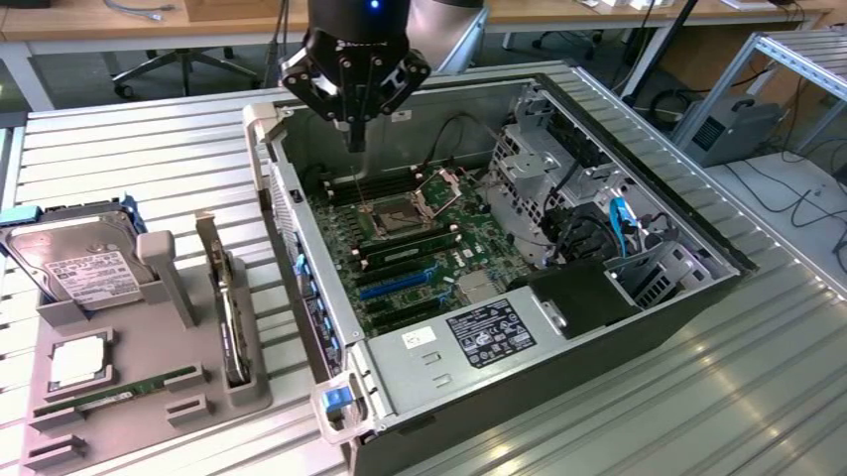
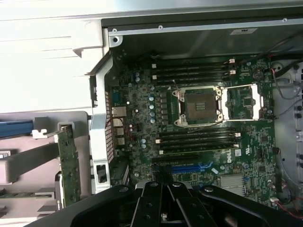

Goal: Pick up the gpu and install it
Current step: 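Reach for the gpu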

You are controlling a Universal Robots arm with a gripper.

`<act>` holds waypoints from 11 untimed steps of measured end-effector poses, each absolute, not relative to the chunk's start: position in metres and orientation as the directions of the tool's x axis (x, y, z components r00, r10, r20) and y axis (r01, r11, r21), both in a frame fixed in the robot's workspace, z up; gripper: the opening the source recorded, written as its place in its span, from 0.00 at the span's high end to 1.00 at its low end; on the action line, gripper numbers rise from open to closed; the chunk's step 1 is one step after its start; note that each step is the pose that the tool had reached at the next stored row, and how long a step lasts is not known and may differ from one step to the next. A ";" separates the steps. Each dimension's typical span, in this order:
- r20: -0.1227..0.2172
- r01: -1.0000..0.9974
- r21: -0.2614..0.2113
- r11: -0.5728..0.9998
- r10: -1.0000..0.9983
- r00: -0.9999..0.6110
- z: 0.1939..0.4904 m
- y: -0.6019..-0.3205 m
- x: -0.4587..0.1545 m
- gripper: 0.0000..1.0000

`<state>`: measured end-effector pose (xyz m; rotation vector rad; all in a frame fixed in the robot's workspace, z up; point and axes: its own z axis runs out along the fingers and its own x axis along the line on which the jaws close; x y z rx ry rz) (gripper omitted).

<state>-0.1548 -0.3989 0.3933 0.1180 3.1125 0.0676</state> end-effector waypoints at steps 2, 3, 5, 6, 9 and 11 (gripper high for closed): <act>-0.024 0.075 0.044 0.996 0.076 -0.997 0.393 -0.399 -0.155 0.89; -0.024 0.075 0.044 0.996 0.076 -0.997 0.393 -0.399 -0.156 0.89; -0.024 0.075 0.044 0.996 0.076 -0.997 0.393 -0.399 -0.157 0.89; -0.024 0.075 0.044 0.996 0.076 -0.997 0.393 -0.399 -0.157 0.89; -0.024 0.075 0.044 0.996 0.076 -0.997 0.393 -0.399 -0.158 0.89; -0.024 0.075 0.044 0.996 0.076 -0.997 0.393 -0.399 -0.158 0.89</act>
